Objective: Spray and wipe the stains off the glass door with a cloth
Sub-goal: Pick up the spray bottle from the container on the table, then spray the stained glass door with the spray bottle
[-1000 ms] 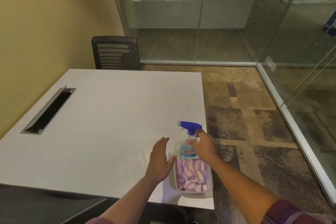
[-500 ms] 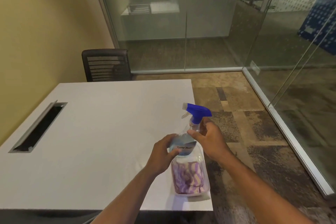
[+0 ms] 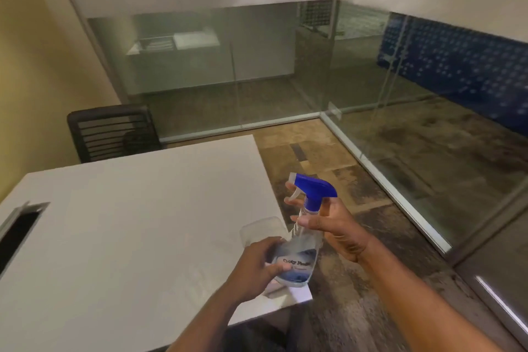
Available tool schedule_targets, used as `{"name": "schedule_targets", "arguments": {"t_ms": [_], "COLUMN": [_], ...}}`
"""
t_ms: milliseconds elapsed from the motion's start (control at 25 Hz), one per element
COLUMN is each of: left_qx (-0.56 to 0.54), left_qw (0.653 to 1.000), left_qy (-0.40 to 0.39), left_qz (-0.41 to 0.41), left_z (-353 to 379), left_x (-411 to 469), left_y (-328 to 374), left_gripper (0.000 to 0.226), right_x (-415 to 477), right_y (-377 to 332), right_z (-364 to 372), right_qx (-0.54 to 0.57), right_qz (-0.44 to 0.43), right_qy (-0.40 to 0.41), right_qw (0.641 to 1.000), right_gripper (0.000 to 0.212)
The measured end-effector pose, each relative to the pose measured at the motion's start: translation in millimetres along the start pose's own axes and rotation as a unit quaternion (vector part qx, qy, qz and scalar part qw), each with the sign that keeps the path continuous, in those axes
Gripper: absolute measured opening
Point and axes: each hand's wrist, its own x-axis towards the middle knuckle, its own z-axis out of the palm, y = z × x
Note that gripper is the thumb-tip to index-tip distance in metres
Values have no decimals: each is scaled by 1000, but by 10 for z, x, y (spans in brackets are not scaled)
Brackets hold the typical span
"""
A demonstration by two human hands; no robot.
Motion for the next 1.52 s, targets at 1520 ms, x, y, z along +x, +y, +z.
{"name": "schedule_targets", "arguments": {"t_ms": [1520], "left_qx": [241], "left_qw": [771], "left_qy": [65], "left_qz": [586], "left_z": [5299], "left_x": [2488], "left_y": [5390], "left_gripper": [98], "right_x": [-3609], "right_y": [-1882], "right_z": [-4991], "right_qx": [-165], "right_qz": [-212], "right_qy": [618], "right_qw": [739], "right_gripper": [14]}}
